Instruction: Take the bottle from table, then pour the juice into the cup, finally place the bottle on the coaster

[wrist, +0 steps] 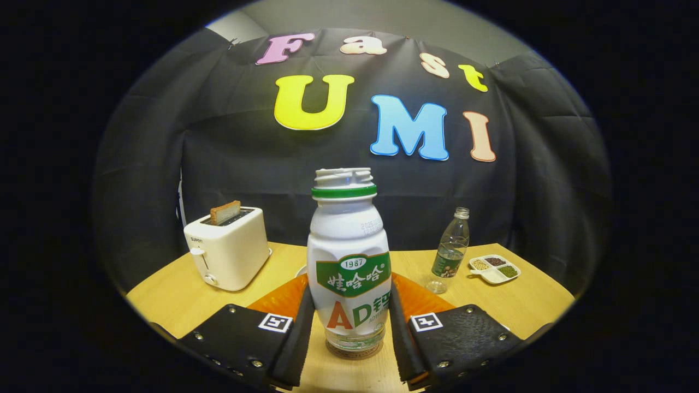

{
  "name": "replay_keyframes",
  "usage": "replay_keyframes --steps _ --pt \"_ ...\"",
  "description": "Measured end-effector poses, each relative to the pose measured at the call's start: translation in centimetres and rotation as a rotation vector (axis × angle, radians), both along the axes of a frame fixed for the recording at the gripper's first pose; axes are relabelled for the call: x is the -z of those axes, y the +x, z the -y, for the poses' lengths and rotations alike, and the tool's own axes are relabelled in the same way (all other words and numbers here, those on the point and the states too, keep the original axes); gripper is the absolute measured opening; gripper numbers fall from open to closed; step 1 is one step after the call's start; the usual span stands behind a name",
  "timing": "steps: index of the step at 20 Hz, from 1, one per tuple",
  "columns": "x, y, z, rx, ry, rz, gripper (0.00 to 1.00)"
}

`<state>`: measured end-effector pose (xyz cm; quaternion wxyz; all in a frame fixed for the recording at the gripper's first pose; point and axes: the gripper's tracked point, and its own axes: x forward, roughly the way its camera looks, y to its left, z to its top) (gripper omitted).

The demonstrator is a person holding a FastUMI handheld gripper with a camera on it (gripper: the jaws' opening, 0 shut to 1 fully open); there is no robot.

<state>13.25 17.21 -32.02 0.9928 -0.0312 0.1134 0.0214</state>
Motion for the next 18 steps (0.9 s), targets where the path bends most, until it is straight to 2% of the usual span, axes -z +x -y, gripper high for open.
replay_keyframes --steps 6,18 --pt "3.3 0.7 -0.1 0.025 0.009 -0.036 0.64" --pt "7.4 1.7 0.2 0.019 0.027 -0.07 0.65"
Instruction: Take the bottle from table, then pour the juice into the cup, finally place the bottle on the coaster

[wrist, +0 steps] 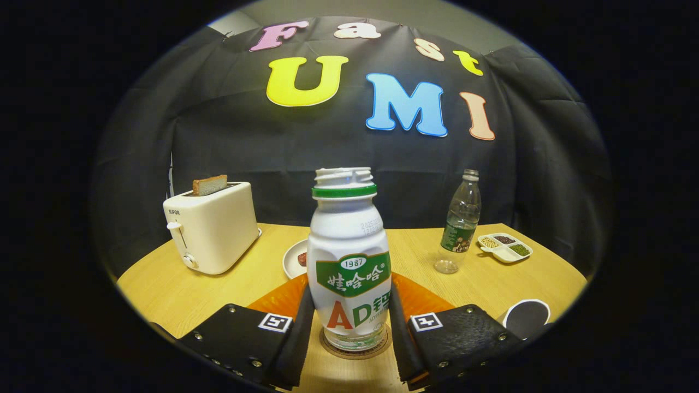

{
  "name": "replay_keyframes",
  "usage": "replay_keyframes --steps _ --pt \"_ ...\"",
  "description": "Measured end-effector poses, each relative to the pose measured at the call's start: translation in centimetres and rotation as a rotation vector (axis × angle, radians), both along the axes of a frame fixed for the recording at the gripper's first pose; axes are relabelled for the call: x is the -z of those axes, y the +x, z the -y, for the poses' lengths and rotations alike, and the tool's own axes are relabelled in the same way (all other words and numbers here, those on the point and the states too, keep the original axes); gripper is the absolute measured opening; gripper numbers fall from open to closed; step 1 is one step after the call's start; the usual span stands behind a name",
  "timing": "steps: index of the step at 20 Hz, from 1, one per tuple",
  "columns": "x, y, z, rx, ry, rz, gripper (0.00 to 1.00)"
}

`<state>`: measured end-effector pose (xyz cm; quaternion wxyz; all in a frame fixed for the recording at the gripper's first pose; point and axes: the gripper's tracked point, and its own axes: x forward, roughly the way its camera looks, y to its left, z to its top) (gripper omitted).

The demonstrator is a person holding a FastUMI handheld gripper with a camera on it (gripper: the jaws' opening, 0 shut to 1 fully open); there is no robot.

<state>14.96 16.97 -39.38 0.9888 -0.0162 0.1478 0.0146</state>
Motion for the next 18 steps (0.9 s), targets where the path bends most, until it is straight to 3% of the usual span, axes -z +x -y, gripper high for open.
replay_keyframes --steps 15,17,18 --pt "1.2 0.5 0.3 -0.021 0.061 0.06 0.69" --pt "1.2 0.3 0.7 -0.005 0.046 0.049 0.75" --pt "0.4 -0.1 1.1 -0.007 0.024 0.063 0.87"
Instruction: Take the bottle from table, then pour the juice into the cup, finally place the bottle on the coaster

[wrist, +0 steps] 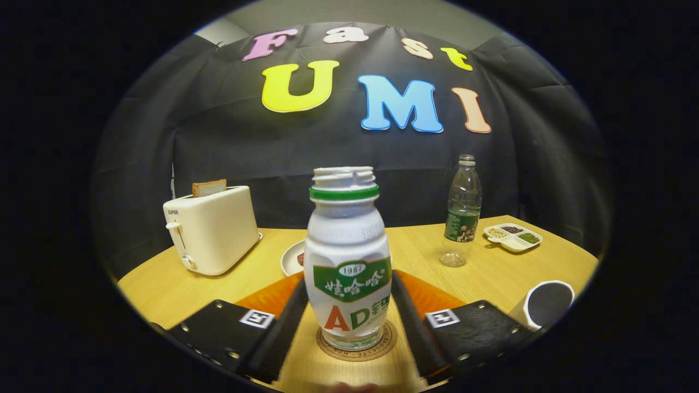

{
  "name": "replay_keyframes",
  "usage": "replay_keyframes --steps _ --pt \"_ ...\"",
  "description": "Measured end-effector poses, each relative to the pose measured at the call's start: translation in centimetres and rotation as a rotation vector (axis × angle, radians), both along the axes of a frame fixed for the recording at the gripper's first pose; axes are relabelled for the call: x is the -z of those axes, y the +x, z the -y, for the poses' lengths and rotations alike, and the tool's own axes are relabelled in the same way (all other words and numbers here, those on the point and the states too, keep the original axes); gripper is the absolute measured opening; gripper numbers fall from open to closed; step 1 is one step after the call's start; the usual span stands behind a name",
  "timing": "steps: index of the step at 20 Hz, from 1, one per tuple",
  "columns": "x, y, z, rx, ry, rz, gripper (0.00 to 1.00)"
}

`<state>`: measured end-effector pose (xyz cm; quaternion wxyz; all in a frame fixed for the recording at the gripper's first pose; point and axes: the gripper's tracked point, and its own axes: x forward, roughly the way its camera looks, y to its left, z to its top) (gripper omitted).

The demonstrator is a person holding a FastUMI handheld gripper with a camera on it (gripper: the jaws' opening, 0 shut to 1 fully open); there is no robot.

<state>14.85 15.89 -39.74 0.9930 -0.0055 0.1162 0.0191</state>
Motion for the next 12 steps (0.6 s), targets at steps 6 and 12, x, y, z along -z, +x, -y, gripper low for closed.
replay_keyframes --steps 6,12 --pt "-7.5 -1.2 0.3 -0.04 0.0 0.096 0.99" --pt "-20.3 -5.1 1.7 -0.028 0.01 0.189 0.99"
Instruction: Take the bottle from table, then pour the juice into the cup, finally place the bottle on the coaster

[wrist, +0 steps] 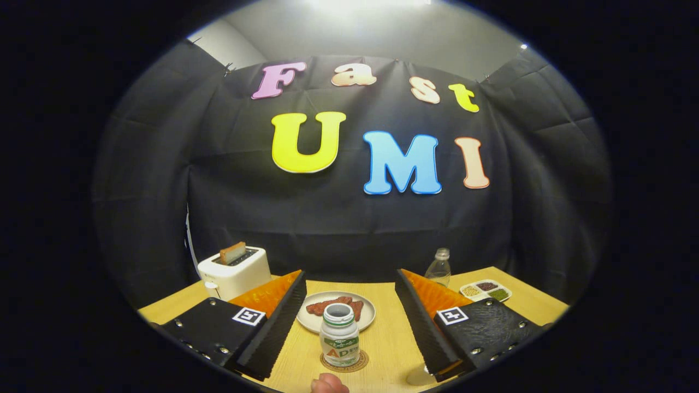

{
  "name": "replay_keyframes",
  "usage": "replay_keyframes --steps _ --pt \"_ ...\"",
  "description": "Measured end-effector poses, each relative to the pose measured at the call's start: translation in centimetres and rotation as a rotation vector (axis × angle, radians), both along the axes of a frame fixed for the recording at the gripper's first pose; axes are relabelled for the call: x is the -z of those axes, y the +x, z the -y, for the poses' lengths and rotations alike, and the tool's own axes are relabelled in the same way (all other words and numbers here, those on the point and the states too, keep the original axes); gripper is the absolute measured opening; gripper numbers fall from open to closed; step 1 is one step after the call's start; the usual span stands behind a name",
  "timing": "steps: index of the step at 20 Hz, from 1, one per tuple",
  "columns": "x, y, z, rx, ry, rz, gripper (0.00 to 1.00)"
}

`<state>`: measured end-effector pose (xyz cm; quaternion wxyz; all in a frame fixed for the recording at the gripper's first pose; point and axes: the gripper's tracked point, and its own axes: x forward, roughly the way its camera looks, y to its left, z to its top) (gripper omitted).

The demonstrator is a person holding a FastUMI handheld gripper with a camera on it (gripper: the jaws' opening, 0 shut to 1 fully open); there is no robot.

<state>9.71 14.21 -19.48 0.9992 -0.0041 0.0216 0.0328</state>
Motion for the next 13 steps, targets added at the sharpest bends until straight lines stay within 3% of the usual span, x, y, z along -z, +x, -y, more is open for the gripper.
replay_keyframes --steps 4,13 --pt "-5.5 -3.1 2.3 0.043 -0.018 0.0 0.98" --pt "-11.8 -8.0 4.3 0.077 0.04 0.007 0.98"
